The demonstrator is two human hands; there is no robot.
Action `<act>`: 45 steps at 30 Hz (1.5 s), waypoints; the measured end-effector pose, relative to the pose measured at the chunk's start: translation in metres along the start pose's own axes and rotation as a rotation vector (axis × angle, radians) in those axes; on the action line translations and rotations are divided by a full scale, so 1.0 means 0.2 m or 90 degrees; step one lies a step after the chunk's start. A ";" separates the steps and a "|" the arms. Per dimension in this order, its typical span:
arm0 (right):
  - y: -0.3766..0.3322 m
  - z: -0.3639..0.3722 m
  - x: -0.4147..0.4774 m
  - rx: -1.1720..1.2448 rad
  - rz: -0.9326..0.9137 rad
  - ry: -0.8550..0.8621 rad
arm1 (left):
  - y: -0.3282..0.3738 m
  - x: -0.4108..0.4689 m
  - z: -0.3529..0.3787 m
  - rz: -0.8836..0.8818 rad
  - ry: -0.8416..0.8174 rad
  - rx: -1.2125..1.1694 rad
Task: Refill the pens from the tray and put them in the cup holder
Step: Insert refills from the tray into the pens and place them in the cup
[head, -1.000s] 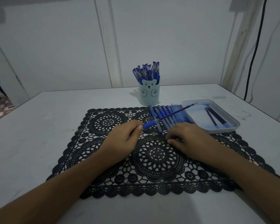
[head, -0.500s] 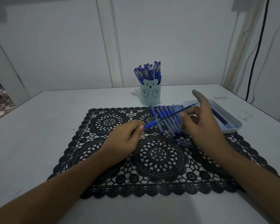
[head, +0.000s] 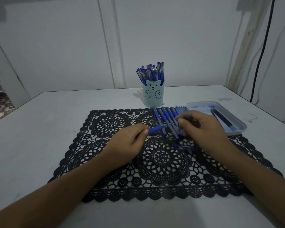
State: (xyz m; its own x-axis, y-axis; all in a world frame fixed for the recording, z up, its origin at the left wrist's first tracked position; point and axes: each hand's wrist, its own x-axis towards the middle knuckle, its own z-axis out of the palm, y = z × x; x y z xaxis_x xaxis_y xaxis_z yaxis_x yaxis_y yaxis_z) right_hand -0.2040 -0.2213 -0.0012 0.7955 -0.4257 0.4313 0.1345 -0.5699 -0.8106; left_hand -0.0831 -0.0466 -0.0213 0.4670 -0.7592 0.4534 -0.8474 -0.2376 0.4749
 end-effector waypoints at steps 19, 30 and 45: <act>-0.04 0.02 -0.04 -0.093 -0.140 -0.071 | 0.01 0.00 0.00 -0.009 -0.020 0.022; 0.01 0.02 -0.01 -0.172 -0.195 0.034 | 0.01 0.00 0.00 -0.002 -0.029 0.031; -0.01 0.01 -0.02 -0.056 -0.108 0.033 | 0.02 0.00 -0.01 -0.008 -0.024 0.010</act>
State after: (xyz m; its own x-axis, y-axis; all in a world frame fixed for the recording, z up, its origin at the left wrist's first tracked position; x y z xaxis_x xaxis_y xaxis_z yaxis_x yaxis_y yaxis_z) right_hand -0.2058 -0.2174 -0.0026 0.7338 -0.3526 0.5806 0.2101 -0.6950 -0.6876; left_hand -0.0862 -0.0469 -0.0185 0.4684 -0.7779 0.4190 -0.8453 -0.2565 0.4688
